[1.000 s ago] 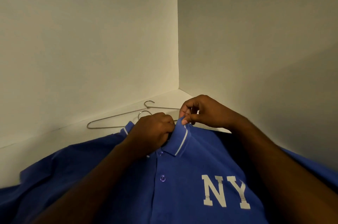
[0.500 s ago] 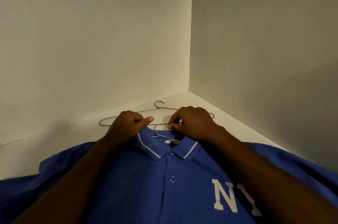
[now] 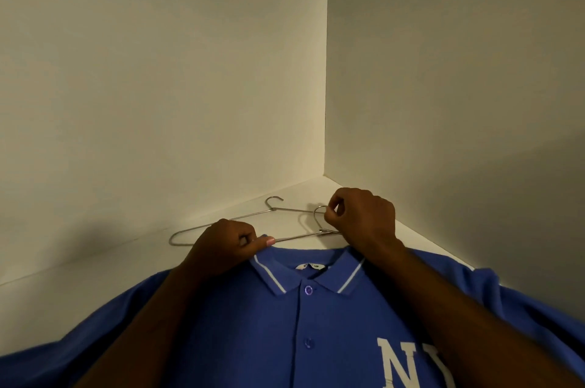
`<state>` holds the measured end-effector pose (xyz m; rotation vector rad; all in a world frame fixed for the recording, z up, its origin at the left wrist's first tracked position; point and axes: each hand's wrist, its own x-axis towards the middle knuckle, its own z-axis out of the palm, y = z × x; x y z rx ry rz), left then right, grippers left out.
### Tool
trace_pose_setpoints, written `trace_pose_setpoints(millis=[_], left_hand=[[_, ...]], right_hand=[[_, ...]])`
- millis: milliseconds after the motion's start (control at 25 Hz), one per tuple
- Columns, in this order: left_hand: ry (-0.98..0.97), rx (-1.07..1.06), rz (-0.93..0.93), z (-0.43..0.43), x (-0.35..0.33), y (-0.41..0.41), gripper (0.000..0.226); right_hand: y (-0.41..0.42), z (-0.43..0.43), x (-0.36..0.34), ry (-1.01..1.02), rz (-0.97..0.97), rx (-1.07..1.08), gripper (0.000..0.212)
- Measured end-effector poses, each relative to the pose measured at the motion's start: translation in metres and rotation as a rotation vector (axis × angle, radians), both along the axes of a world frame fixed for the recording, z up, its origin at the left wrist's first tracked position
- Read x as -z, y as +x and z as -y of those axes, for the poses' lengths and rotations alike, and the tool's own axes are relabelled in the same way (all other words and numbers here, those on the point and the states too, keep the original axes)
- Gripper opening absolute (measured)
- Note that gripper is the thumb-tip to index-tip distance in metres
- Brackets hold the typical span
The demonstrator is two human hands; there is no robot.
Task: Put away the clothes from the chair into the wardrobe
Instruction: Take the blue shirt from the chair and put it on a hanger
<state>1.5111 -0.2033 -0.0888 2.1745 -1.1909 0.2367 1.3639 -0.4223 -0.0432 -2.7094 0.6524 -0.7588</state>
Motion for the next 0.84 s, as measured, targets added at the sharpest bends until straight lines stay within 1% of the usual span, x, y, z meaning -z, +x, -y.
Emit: trace_pose_setpoints(millis=[120, 200, 240, 280, 360, 400, 480, 520, 560, 600, 640, 720, 760, 800, 840], left_hand=[[0.043, 0.035, 0.101, 0.002, 0.005, 0.006, 0.057], [0.110, 0.034, 0.087, -0.002, -0.002, 0.003, 0.041], [0.153, 0.008, 0.052, -0.008, -0.006, -0.003, 0.032], [0.207, -0.013, 0.014, -0.013, -0.013, -0.007, 0.027], [0.283, -0.104, 0.032, -0.026, -0.017, -0.021, 0.020], [0.283, -0.180, 0.047, -0.034, -0.015, -0.031, 0.020], [0.185, -0.316, 0.003, -0.051, -0.007, -0.054, 0.020], [0.157, -0.371, -0.031, -0.060, -0.003, -0.066, 0.022], [0.166, -0.406, -0.061, -0.070, -0.003, -0.079, 0.025], [0.197, -0.411, -0.087, -0.080, -0.006, -0.092, 0.026], [0.219, -0.402, -0.109, -0.090, -0.012, -0.106, 0.024], [0.211, -0.397, -0.077, -0.109, -0.032, -0.139, 0.020], [0.159, -0.439, -0.010, -0.121, -0.046, -0.156, 0.026], [0.091, -0.511, 0.079, -0.130, -0.062, -0.173, 0.037], [0.025, -0.590, 0.199, -0.142, -0.084, -0.190, 0.048]], right_hand=[[-0.004, 0.008, 0.006, 0.005, -0.020, 0.037, 0.022], [-0.002, 0.007, 0.008, -0.033, -0.002, 0.021, 0.023], [-0.002, 0.004, 0.005, -0.048, 0.000, 0.002, 0.024], [-0.001, 0.004, 0.003, -0.047, 0.006, 0.005, 0.027], [-0.007, 0.012, -0.002, 0.031, -0.053, -0.013, 0.041], [-0.017, 0.020, -0.007, 0.122, -0.149, -0.068, 0.049], [-0.044, 0.035, -0.017, 0.336, -0.441, -0.245, 0.056], [-0.059, 0.039, -0.021, 0.352, -0.583, -0.331, 0.054], [-0.075, 0.038, -0.021, 0.287, -0.664, -0.383, 0.049], [-0.090, 0.035, -0.019, 0.185, -0.691, -0.391, 0.039], [-0.103, 0.030, -0.016, 0.073, -0.668, -0.381, 0.031], [-0.119, 0.018, -0.015, -0.090, -0.511, -0.394, 0.020], [-0.123, 0.010, -0.024, -0.130, -0.413, -0.422, 0.016], [-0.126, 0.003, -0.035, -0.135, -0.323, -0.439, 0.015], [-0.127, -0.006, -0.050, -0.121, -0.222, -0.466, 0.015]])
